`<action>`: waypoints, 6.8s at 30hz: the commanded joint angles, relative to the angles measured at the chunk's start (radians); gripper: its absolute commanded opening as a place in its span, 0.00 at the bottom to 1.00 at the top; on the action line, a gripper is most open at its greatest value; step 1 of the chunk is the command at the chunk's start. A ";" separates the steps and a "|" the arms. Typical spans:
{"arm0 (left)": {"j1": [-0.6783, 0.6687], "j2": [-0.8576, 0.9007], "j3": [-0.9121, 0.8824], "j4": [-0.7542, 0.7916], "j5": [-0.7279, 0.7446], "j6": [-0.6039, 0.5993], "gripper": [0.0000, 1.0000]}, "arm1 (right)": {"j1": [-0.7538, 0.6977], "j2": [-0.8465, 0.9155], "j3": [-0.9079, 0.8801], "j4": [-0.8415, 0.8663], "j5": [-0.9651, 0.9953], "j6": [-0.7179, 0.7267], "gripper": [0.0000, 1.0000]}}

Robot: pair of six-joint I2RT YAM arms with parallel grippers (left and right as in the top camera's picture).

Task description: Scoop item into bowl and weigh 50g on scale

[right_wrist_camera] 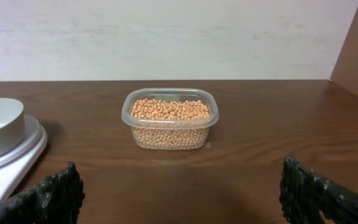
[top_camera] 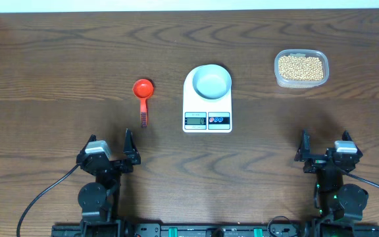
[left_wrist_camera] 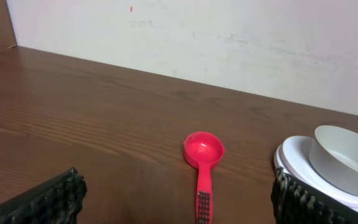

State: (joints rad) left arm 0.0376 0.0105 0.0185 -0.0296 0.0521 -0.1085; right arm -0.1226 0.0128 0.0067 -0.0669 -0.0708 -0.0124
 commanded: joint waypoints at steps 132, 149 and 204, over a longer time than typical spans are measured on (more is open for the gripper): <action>0.003 1.186 1.078 -0.639 0.014 0.113 0.98 | -0.001 0.000 -0.001 -0.005 0.011 -0.011 0.99; 0.003 1.599 1.374 -0.803 -0.006 0.161 0.98 | -0.001 0.000 -0.001 -0.005 0.011 -0.011 0.99; -0.045 1.999 1.453 -0.657 -0.035 0.195 0.98 | -0.001 0.000 -0.001 -0.005 0.011 -0.011 0.99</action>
State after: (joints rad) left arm -0.0105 2.0087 1.4574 -0.6926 0.0231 0.0792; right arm -0.1226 0.0132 0.0067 -0.0673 -0.0635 -0.0124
